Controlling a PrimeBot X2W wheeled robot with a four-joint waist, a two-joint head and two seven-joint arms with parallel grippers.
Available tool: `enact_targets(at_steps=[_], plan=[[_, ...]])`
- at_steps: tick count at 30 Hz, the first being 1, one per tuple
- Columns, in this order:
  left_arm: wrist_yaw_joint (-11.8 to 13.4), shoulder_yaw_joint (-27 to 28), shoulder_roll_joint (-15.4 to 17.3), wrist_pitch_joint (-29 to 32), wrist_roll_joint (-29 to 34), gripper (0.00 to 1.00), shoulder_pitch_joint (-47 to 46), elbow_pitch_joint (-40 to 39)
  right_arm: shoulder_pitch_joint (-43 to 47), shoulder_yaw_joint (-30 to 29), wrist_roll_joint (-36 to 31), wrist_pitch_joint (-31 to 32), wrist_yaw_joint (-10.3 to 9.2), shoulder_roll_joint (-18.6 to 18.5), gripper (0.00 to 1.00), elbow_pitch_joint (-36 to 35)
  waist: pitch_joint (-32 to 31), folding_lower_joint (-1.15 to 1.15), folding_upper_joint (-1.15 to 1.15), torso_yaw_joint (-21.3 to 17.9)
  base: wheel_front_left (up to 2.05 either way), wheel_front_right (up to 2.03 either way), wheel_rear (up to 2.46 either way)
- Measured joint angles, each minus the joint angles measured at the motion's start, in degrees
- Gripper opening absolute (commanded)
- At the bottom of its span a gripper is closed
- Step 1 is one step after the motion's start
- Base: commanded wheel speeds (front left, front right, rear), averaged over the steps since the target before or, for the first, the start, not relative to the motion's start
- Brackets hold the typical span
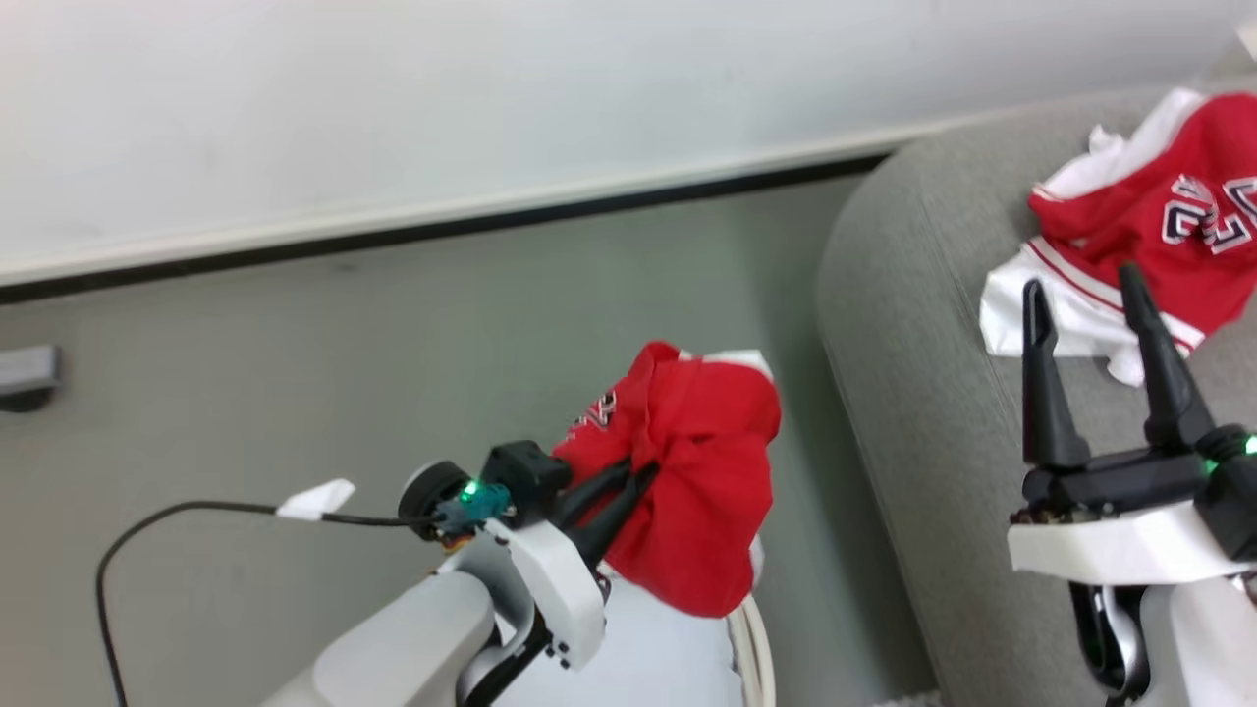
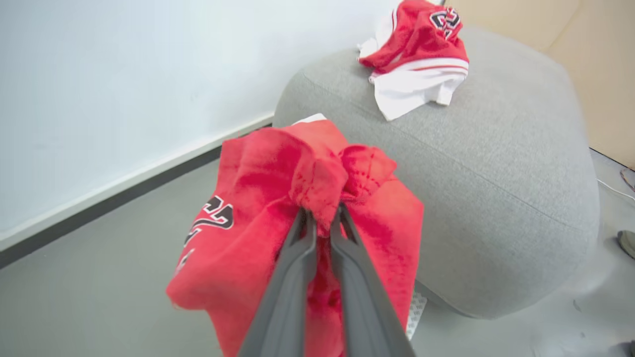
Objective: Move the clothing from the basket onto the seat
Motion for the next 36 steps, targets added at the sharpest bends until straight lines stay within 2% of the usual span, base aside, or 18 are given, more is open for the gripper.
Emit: enact_targets(at_steps=[9,18,27,36], plan=[[3.5,5.0,3.8,0.1,-0.5,0.0,0.9,-11.5,2.9,2.3,1.0,0.0,0.0,0.0,1.0,3.0,-6.3,-0.01,0.0,3.6,0.0,0.0,0.0],[7.1,9.3,7.3,3.2,-2.3,0.0,-1.2,-21.2,4.5,5.7,3.4,0.0,0.0,0.0,1.0,4.7,-10.4,0.0,0.0,5.7,0.0,0.0,0.0],[9.5,11.8,9.5,5.5,-4.6,0.0,-2.2,-26.7,5.7,9.7,5.0,0.0,0.0,0.0,1.0,6.1,-12.2,0.0,0.0,6.3,0.0,0.0,0.0],[10.6,12.0,9.8,5.5,-4.9,0.0,-1.6,-28.3,5.7,12.0,5.2,0.0,0.0,0.0,1.0,6.7,-12.4,0.0,0.0,6.2,0.0,0.0,0.0]])
